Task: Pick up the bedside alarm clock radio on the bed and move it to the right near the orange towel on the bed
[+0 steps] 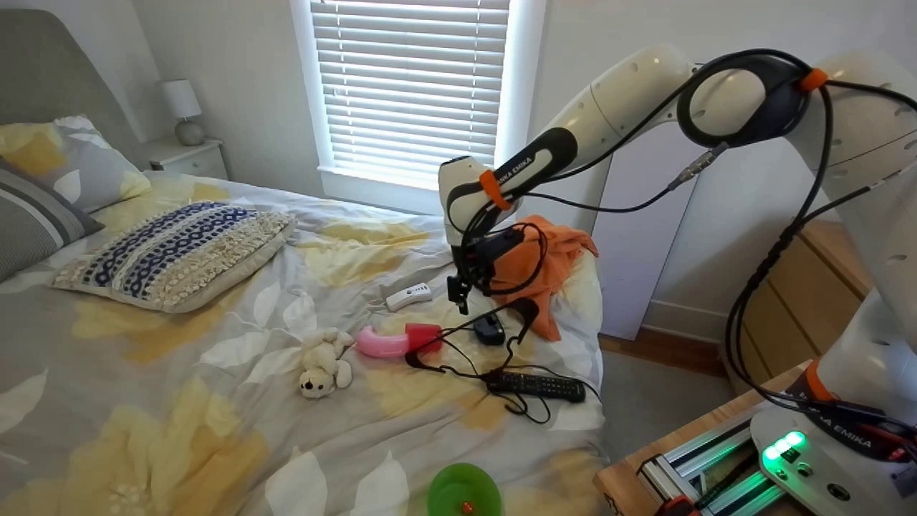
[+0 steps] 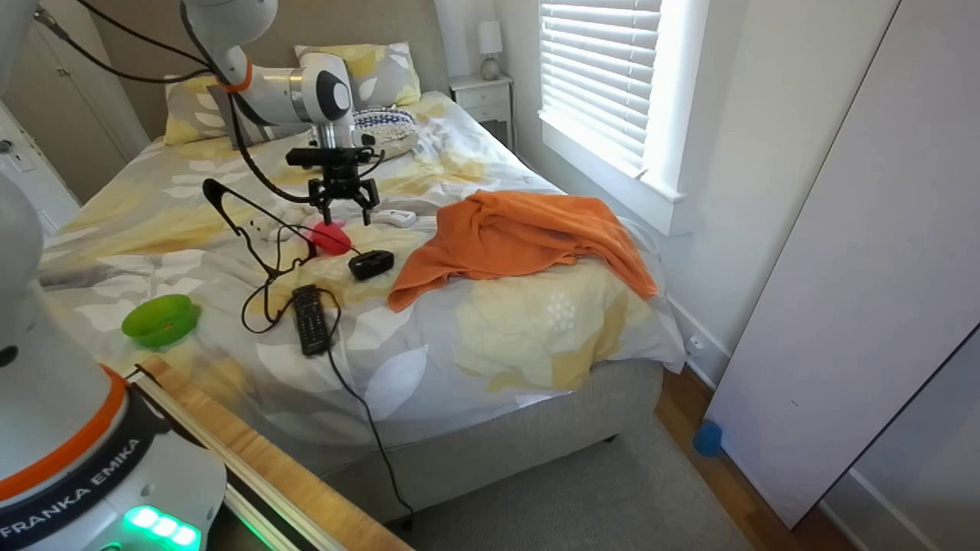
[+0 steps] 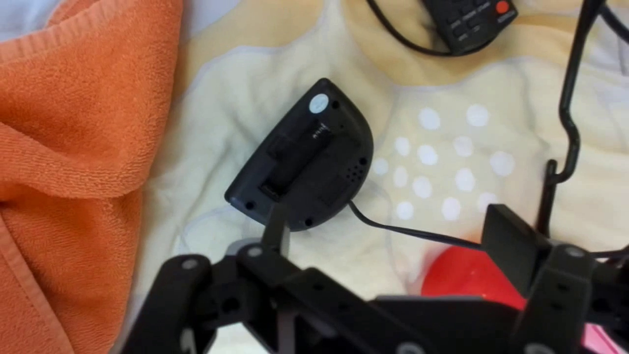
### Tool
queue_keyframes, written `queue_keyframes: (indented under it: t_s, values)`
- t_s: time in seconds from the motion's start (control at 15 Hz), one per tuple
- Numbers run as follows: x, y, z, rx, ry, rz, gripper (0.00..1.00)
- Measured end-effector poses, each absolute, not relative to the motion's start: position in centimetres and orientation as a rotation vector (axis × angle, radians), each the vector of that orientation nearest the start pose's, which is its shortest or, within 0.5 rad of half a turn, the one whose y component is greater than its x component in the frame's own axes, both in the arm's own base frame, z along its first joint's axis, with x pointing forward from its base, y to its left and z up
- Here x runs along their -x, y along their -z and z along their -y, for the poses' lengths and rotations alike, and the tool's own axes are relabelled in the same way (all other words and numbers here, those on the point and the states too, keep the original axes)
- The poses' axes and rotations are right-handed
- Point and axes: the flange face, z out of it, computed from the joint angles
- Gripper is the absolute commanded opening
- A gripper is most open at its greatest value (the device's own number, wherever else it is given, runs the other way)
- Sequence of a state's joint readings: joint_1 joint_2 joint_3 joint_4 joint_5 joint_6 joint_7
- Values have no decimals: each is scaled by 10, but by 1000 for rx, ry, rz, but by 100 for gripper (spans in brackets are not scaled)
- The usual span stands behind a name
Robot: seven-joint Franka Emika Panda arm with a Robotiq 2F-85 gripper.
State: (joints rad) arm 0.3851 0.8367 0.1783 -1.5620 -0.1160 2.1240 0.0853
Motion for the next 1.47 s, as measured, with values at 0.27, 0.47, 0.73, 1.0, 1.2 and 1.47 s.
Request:
queue_keyframes:
  t_s: [0.27, 0.47, 0.73, 1.0, 1.2, 1.47]
  values:
    - [-560, -166, -361, 3049, -373, 815, 100]
    - [-548, -184, -372, 3057, -350, 824, 100]
    - [-536, -213, -374, 3076, -307, 819, 100]
    - [-521, -253, -367, 3116, -259, 714, 100]
    - [-505, -284, -361, 3125, -234, 661, 100]
    - [-474, -328, -361, 3139, -250, 635, 100]
